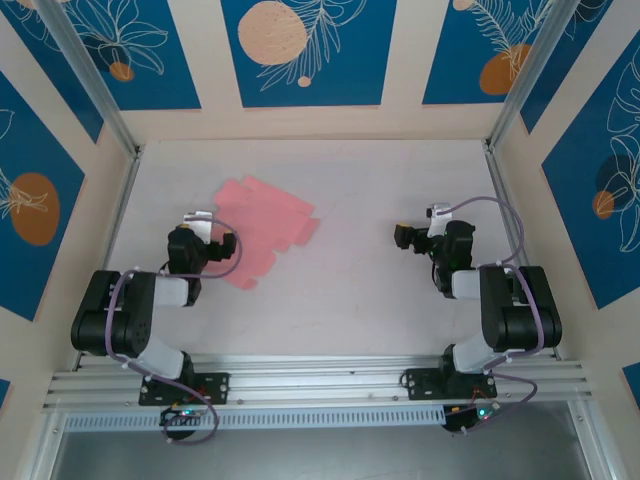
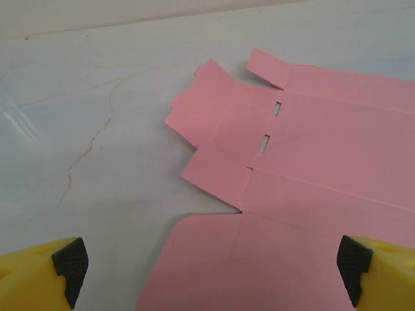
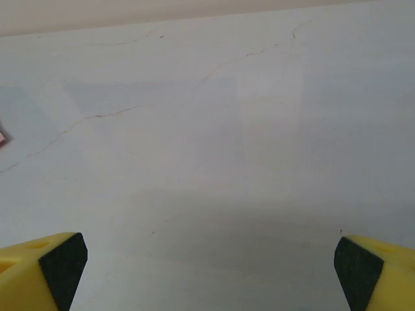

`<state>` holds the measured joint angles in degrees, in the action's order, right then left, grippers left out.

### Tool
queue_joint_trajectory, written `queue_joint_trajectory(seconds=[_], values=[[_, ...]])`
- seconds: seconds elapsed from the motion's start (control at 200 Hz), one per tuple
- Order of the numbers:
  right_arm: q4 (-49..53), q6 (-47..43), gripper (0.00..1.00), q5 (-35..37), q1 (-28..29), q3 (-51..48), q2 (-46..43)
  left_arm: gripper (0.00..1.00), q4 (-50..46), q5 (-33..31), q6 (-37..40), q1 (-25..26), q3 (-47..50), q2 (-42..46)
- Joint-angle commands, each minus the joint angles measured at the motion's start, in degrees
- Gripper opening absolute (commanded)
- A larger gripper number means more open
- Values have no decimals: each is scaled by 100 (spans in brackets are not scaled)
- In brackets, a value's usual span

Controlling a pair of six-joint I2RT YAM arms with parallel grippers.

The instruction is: Fold the paper box

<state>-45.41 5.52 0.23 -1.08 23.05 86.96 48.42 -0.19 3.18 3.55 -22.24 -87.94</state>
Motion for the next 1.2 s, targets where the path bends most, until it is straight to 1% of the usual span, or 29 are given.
queue_joint_trajectory(seconds=[0.0, 0.87, 0.935, 1.08, 1.195], values=[[-34, 18, 100, 70, 12, 99, 23, 100, 27, 63, 34, -5, -22, -13], [-32, 19, 100, 65, 9, 101, 23, 100, 3, 63, 25, -4, -39, -13], [-30, 15, 100, 71, 11, 101, 23, 100, -59, -57, -26, -9, -76, -21], [-30, 19, 100, 63, 3, 95, 23, 100, -26, -61, -22, -4, -53, -5], [-44, 28, 99, 96, 14, 99, 13, 100, -341, -110, -43, -9, -163, 134]])
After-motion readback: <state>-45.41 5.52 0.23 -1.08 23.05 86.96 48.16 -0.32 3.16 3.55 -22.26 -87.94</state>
